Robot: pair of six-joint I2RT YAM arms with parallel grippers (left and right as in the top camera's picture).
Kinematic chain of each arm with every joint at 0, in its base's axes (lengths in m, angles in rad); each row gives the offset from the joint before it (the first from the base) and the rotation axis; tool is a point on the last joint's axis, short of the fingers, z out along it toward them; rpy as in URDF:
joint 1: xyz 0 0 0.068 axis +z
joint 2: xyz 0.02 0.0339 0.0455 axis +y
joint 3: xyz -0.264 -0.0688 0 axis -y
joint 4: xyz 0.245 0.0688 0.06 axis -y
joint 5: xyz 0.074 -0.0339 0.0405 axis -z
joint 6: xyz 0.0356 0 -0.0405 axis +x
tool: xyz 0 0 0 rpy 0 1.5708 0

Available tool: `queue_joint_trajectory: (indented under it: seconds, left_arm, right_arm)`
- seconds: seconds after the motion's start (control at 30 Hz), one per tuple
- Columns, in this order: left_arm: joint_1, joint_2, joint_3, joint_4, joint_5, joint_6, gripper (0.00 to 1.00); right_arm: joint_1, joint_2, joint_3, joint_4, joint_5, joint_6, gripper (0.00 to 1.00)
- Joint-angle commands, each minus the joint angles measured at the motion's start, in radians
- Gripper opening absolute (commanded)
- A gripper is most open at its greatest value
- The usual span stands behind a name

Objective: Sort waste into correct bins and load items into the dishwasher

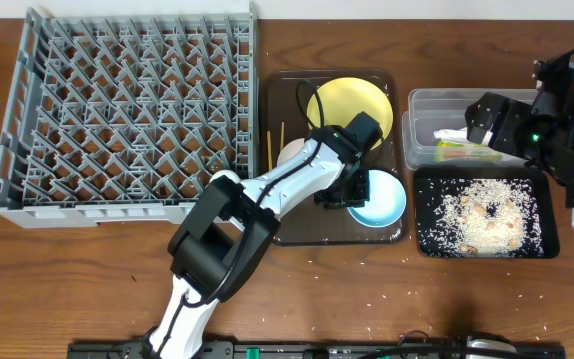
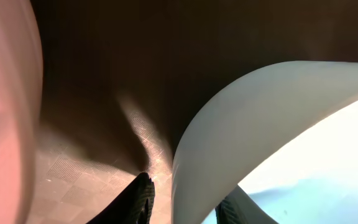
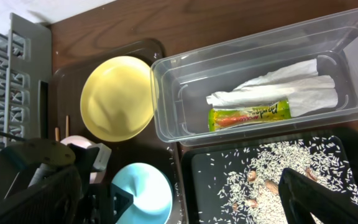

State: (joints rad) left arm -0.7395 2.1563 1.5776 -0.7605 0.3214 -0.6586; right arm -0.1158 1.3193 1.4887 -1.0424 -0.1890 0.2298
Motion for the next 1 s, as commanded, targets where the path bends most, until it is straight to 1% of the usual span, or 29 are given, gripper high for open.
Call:
queue_joint_trajectory:
  seconds: [0.0, 0.13, 0.3, 0.37, 0.4, 0.43, 0.47, 0.77, 0.97]
  left_arm:
    - [0.006, 0.014, -0.006, -0.001, -0.02, -0.013, 0.33]
    - [0.006, 0.014, -0.019, 0.023, -0.02, -0.013, 0.25]
    - [0.006, 0.015, -0.021, 0.03, -0.019, -0.013, 0.24]
    - [0.006, 0.016, -0.023, 0.03, -0.019, -0.013, 0.19]
    - [0.006, 0.017, -0.023, 0.03, -0.019, -0.013, 0.19]
    - [0.006, 0.019, -0.023, 0.03, -0.018, -0.013, 0.1]
    - [0.006, 0.022, -0.023, 0.029, -0.015, -0.014, 0.08]
    - [0.037, 0.008, -0.023, 0.018, 0.035, -0.008, 0.07]
    - [0.041, -0.064, -0.023, 0.014, 0.04, 0.051, 0.08]
  right_arm:
    - [-0.008, 0.001, 0.002, 0.002, 0.006, -0.01, 0.99]
    - [-0.008, 0.001, 0.002, 0.002, 0.006, -0.01, 0.99]
    - [-0.008, 0.001, 0.002, 0.002, 0.006, -0.01, 0.99]
    - [-0.008, 0.001, 0.002, 0.0, 0.005, -0.01, 0.99]
    - [-0.008, 0.001, 0.002, -0.002, 0.005, -0.01, 0.99]
    - [-0.008, 0.001, 0.002, -0.003, 0.006, -0.01, 0.99]
    - [-0.008, 0.001, 0.002, -0.009, 0.006, -0.01, 0.99]
    - [-0.008, 0.001, 0.002, -0.043, 0.005, -0.01, 0.99]
    - [-0.008, 0.001, 0.002, -0.051, 0.005, -0.01, 0.99]
